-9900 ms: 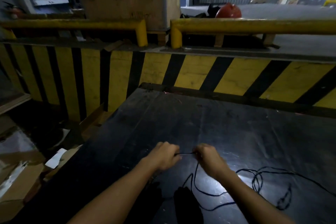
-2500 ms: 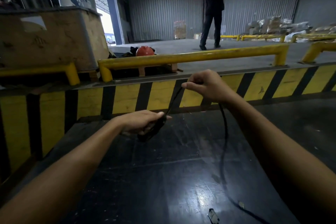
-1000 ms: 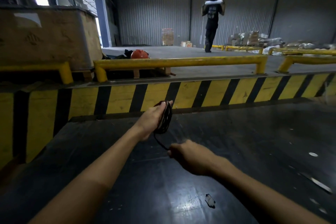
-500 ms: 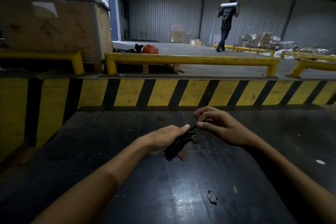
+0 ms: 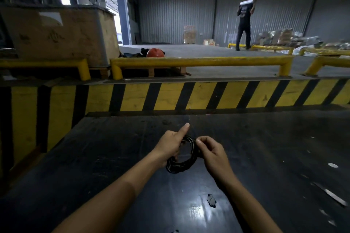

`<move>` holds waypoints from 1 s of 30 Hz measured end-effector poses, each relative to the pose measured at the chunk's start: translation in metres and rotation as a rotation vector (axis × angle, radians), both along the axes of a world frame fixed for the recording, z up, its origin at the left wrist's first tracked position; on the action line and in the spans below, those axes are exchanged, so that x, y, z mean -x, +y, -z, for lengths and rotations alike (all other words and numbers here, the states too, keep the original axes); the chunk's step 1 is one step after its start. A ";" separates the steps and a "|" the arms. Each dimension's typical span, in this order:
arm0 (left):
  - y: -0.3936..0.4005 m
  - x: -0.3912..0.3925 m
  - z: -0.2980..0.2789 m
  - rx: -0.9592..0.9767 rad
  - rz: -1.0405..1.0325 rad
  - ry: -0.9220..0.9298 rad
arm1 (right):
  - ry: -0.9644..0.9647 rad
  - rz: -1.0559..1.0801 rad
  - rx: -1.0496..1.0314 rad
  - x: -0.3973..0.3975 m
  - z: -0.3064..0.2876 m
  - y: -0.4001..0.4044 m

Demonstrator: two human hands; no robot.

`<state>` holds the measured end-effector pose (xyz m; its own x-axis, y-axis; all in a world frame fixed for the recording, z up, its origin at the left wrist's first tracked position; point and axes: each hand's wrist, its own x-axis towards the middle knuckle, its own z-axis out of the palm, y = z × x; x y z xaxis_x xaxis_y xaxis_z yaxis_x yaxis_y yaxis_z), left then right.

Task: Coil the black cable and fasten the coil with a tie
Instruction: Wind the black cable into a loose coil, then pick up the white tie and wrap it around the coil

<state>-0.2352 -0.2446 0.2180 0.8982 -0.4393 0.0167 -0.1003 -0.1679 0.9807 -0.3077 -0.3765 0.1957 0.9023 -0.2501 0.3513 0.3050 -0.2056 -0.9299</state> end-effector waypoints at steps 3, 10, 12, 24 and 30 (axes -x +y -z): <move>-0.010 0.007 0.013 -0.042 -0.218 -0.094 | -0.024 0.090 0.211 0.013 0.011 0.004; -0.001 0.032 0.059 -0.180 -0.275 -0.012 | -0.048 0.029 0.535 0.030 0.056 0.010; 0.005 0.038 0.072 -0.275 -0.257 -0.058 | -0.007 -0.003 0.523 0.028 0.068 0.016; 0.096 0.037 0.157 -0.590 -0.303 -0.006 | 0.709 -0.246 0.545 -0.006 0.207 0.019; 0.117 0.028 0.167 -0.626 -0.240 0.061 | 0.800 -0.194 0.718 -0.005 0.268 0.035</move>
<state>-0.2628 -0.1274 0.0508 0.9635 -0.1376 -0.2297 0.0629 -0.7176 0.6936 -0.3031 -0.3411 -0.0721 0.9364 -0.0504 -0.3473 -0.2488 -0.7932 -0.5558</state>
